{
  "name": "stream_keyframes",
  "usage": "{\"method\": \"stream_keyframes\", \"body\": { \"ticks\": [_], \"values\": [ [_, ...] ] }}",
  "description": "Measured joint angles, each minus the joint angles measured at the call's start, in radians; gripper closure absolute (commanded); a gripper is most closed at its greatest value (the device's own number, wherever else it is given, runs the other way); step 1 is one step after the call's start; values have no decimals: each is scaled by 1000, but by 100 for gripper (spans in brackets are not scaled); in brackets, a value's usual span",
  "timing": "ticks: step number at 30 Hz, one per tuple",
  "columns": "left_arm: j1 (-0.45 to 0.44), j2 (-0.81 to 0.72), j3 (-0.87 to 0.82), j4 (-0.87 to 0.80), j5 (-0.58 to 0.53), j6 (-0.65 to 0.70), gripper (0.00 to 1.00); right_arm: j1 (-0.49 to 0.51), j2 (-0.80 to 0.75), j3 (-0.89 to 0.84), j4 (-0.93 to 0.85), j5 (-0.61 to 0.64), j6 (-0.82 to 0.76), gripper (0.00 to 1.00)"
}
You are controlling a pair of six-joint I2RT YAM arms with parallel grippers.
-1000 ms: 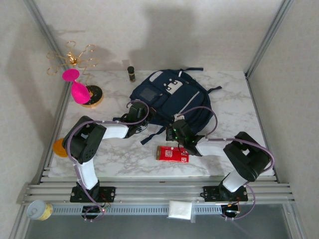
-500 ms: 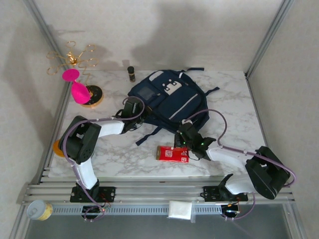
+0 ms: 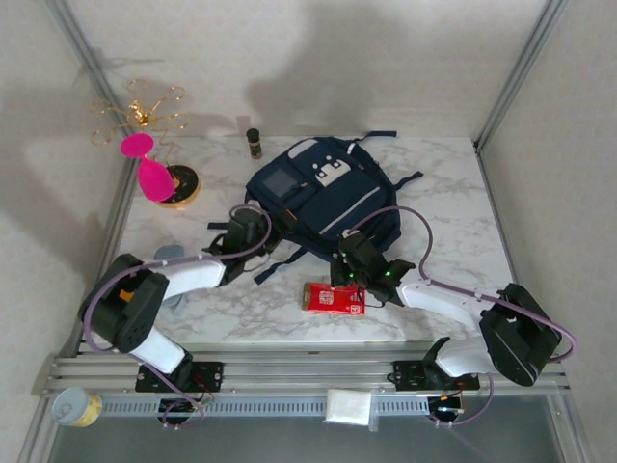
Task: Pack books, pencil case, and school supplies into a backpack
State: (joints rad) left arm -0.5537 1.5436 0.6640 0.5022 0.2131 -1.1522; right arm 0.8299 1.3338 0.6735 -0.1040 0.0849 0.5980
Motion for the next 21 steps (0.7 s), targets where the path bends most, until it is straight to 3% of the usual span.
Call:
{"method": "stream_keyframes", "body": {
  "ticks": [4, 10, 16, 21],
  "values": [
    [-135, -17, -76, 95, -28, -133, 23, 0, 13, 0, -1, -11, 0, 100],
    [-242, 52, -76, 177, -108, -303, 38, 0, 13, 0, 7, -11, 0, 100],
    [-248, 185, -1, 214, -177, -403, 64, 0, 13, 0, 10, -9, 0, 100],
    [-258, 204, 6, 211, -257, -446, 94, 0, 12, 8, -11, 0, 0, 100]
  ]
}}
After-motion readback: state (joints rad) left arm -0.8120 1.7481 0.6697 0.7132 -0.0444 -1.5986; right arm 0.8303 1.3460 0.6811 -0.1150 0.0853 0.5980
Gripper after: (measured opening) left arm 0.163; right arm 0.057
